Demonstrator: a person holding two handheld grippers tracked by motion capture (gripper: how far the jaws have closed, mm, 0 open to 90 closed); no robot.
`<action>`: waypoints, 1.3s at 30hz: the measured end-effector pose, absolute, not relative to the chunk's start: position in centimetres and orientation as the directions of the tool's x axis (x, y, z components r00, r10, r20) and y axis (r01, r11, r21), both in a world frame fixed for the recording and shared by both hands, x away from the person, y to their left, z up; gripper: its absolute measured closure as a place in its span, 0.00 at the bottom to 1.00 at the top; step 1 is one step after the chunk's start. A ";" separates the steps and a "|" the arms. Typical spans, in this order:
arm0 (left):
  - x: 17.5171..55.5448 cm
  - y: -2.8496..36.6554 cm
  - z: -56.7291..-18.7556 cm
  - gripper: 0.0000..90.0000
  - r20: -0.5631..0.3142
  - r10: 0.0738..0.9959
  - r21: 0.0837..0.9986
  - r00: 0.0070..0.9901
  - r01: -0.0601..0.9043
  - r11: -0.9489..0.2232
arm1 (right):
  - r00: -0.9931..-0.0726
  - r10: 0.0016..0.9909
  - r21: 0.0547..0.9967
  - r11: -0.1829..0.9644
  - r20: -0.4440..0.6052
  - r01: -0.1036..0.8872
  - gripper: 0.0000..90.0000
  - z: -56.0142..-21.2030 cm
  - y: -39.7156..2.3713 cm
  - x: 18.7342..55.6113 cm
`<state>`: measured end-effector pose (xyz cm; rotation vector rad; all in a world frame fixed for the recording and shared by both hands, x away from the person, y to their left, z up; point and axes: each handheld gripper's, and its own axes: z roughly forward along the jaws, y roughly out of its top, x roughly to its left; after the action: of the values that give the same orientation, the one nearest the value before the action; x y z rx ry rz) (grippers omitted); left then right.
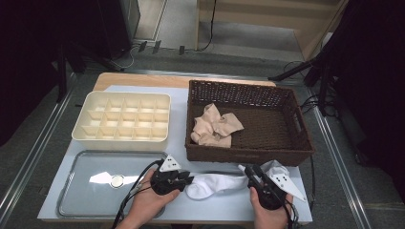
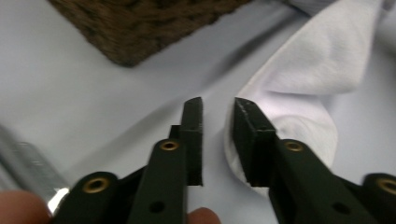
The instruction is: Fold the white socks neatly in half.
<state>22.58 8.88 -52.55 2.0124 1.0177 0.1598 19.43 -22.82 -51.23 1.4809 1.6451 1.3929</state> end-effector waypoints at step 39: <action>19.6 9.8 -51.8 0.97 -0.368 0.618 0.708 0.695 0.640 -0.299 | -0.440 0.857 0.813 0.043 0.268 0.580 0.97 -51.9 -17.2 13.6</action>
<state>19.62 9.80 -51.84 1.9964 0.9672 -0.0309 13.55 -17.24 -51.88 1.4619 2.0341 1.3503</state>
